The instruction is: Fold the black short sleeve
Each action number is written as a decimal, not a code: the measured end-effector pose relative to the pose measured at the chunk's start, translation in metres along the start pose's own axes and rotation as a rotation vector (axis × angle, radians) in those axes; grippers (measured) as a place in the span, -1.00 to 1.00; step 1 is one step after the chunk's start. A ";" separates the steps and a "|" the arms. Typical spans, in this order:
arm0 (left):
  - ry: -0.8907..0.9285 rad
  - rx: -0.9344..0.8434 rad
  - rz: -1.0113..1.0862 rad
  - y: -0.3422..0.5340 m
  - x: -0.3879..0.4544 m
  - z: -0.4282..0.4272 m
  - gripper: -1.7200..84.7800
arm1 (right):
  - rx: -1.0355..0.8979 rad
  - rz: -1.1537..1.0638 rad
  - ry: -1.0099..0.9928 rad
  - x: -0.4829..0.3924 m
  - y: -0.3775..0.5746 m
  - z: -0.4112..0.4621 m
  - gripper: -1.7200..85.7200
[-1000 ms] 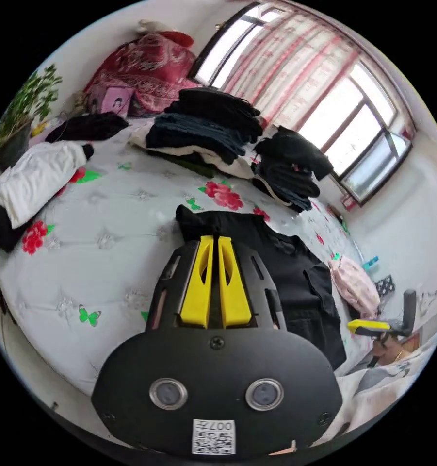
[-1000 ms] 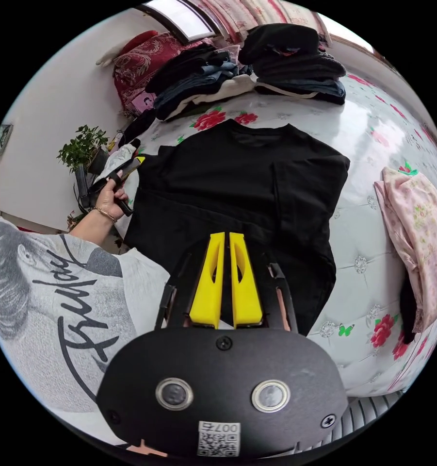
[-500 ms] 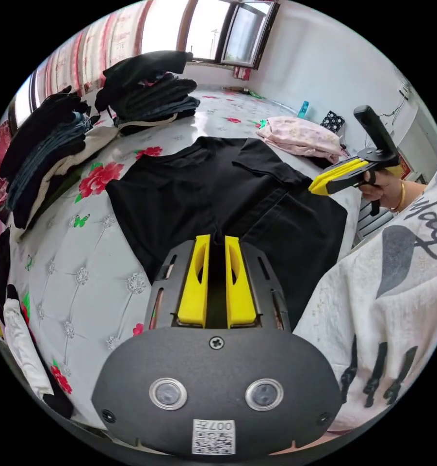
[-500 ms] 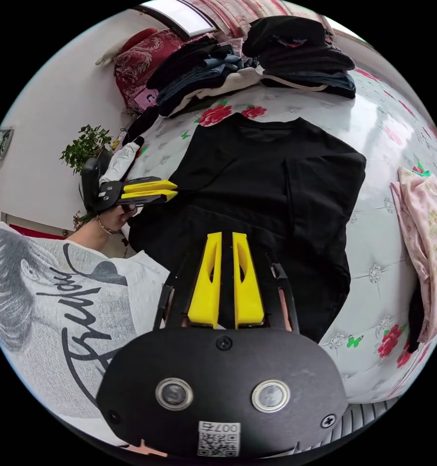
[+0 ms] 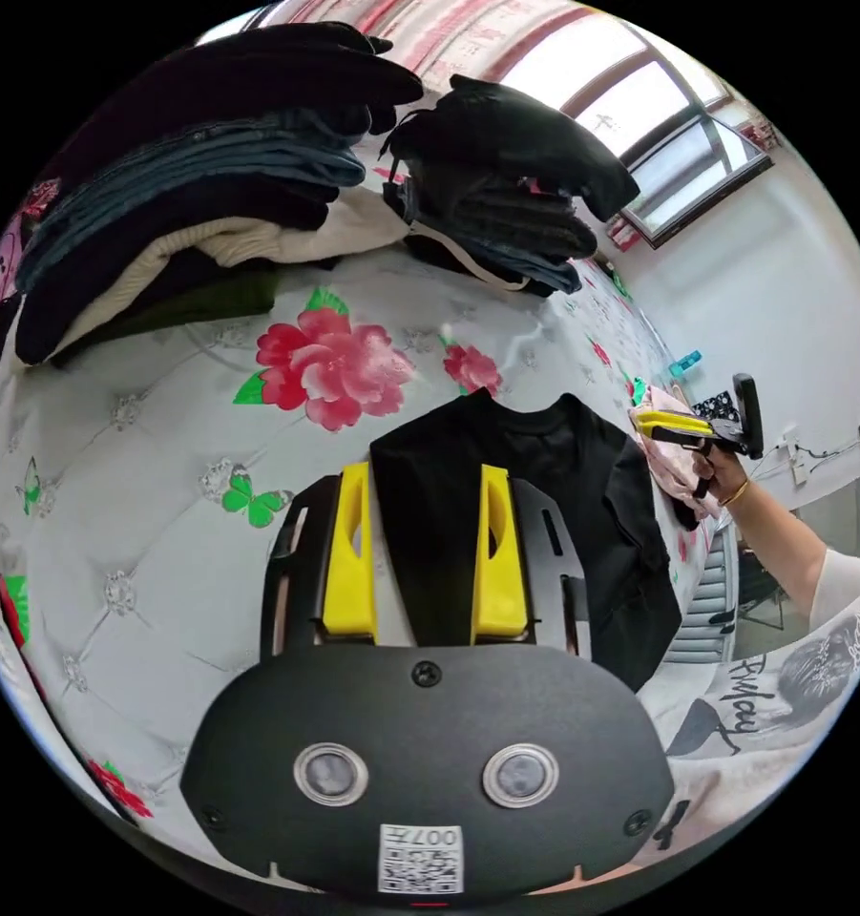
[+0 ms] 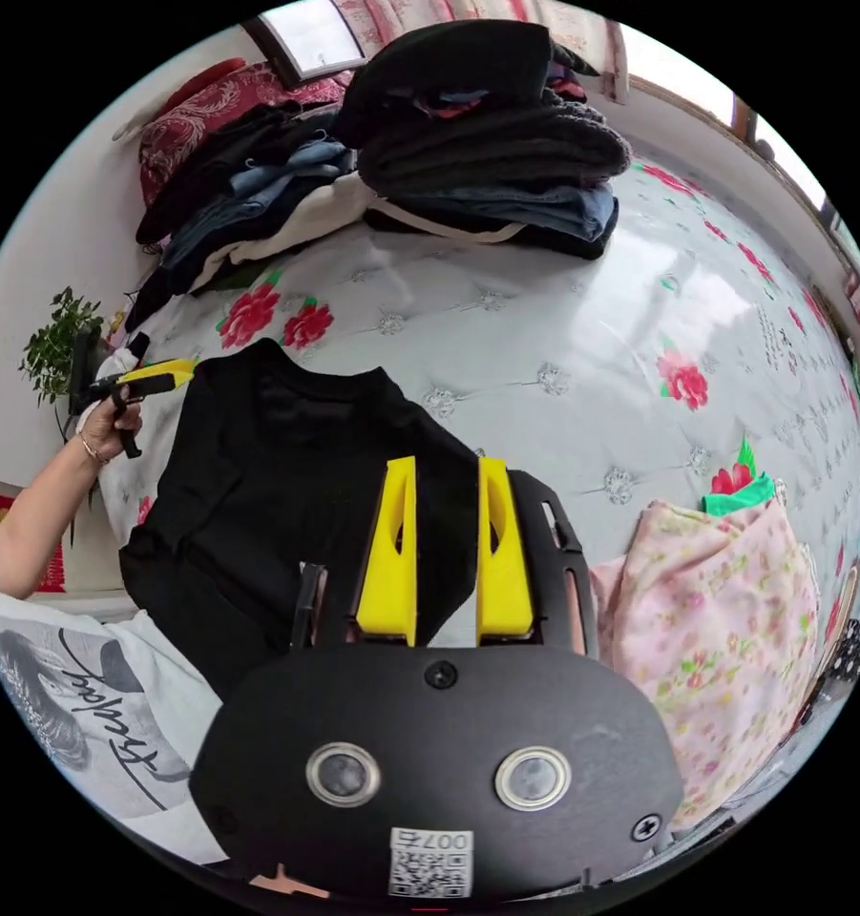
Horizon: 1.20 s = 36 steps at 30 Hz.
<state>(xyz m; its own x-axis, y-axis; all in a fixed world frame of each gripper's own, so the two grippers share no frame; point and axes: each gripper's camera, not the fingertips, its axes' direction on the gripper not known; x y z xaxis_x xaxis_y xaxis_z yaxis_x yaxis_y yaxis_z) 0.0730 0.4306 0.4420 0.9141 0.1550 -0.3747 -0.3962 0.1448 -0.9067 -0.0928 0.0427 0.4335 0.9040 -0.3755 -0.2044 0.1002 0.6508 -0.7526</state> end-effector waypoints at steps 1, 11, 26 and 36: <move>-0.004 -0.019 -0.003 -0.006 0.000 0.007 -0.64 | -0.031 -0.045 0.013 -0.001 -0.013 0.012 -0.84; -0.143 -0.021 0.128 0.000 0.018 0.001 -0.98 | -0.167 -0.289 -0.084 -0.009 -0.026 0.045 -0.96; -0.063 0.041 0.245 0.223 0.085 -0.158 -0.98 | 0.162 -0.304 -0.190 -0.061 0.242 -0.130 -0.96; -0.026 0.010 0.065 0.283 0.049 -0.104 -0.98 | 0.115 0.160 -0.164 -0.044 0.296 -0.055 -0.85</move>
<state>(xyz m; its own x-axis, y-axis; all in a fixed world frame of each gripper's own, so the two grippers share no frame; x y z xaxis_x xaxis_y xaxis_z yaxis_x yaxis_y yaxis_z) 0.0149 0.3777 0.1470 0.8840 0.1898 -0.4272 -0.4555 0.1438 -0.8786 -0.1253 0.2156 0.1856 0.9665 -0.1561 -0.2039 -0.0112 0.7677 -0.6407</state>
